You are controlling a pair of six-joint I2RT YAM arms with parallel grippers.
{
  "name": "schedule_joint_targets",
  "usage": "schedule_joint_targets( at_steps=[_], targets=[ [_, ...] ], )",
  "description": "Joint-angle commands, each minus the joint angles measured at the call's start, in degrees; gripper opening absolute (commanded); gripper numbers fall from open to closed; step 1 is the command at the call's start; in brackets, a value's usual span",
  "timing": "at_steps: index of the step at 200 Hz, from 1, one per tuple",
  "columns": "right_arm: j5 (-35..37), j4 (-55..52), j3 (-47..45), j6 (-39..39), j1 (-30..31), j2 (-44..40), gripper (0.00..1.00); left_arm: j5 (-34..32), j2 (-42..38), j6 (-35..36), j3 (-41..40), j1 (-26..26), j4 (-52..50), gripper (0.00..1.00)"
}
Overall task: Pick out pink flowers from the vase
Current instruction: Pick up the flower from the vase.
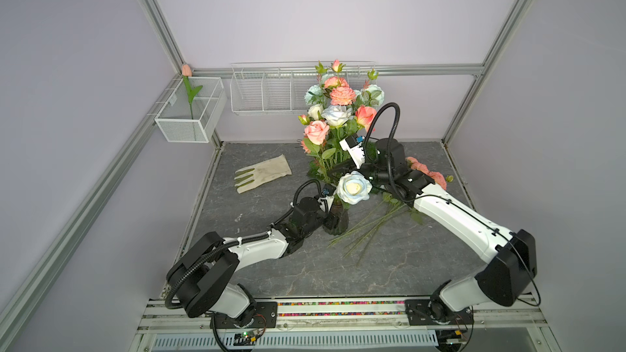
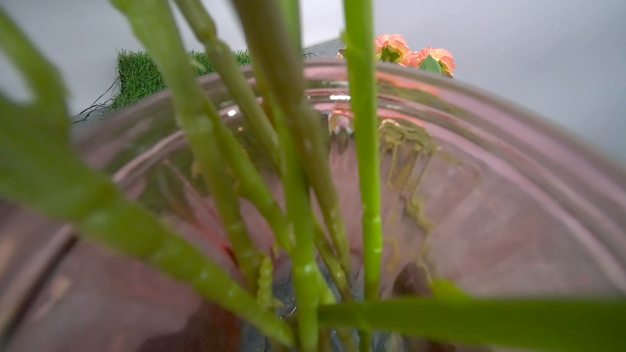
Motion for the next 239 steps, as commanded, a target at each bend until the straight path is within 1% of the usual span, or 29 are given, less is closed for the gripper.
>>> schedule_joint_targets(
  at_steps=[1, 16, 41, 65, 85, 100, 129, 145, 153, 162, 184, 201, 219, 230, 239],
  targets=[
    [1.04, -0.17, 2.45, -2.71, 1.05, 2.18, 0.42, -1.26, 2.52, 0.94, -2.46, 0.26, -10.16, 0.00],
    [1.14, 0.01, 3.58, -2.92, 1.31, 3.30, 0.39, -1.40, 2.39, 0.94, -2.46, 0.26, -10.13, 0.00],
    [0.61, -0.82, 4.68, -3.18, 1.62, 3.37, 0.22, -1.62, 2.08, 0.97, -2.54, 0.29, -10.25, 0.00],
    [-0.19, -1.00, 4.87, -3.09, 1.57, 0.32, 0.11, -1.64, 2.01, 0.86, -2.72, 0.28, -9.99, 0.00],
    [-1.63, -1.41, 5.34, -2.35, 1.55, -3.27, 0.07, -1.61, 2.26, 0.80, -2.64, 0.34, -9.72, 0.00],
    [-2.46, -2.08, 5.61, -2.10, 1.62, -6.47, 0.06, -1.76, 2.22, 0.84, -2.71, 0.28, -9.72, 0.00],
    [-0.25, -4.07, 5.06, -3.28, 1.53, -12.96, 0.06, -1.86, 1.73, 0.87, -3.03, 0.36, -9.63, 0.00],
    [5.26, -6.67, 5.03, -5.63, 1.46, -16.64, 0.06, -2.04, 1.64, 0.98, -2.91, 0.36, -9.63, 0.00],
    [10.65, -7.60, 4.72, -7.05, 1.45, -18.97, 0.06, -2.07, 1.50, 0.95, -2.98, 0.35, -9.57, 0.00],
    [17.64, -7.70, 3.64, -8.85, 1.14, -21.88, 0.06, -2.05, 1.37, 0.96, -2.98, 0.35, -9.63, 0.00],
    [39.38, -6.81, 0.94, -12.79, -0.64, -28.83, 0.06, -2.16, 1.20, 1.04, -3.08, 0.35, -9.63, 0.00],
    [52.51, -5.34, -1.57, -11.80, -4.05, -33.24, 0.06, -2.14, 1.37, 0.99, -3.08, 0.34, -9.46, 0.00],
    [59.42, -4.71, -5.67, -6.08, -9.75, -37.28, 0.06, -1.89, 1.71, 0.95, -2.98, 0.42, -9.37, 0.00],
    [59.85, -6.73, -7.61, -2.21, -13.43, -38.28, 0.06, -1.87, 1.90, 0.99, -2.90, 0.35, -9.37, 0.00],
    [58.46, -9.90, -8.45, 1.40, -16.32, -38.01, 0.06, -1.71, 1.99, 0.99, -2.81, 0.35, -9.28, 0.00]
  ],
)
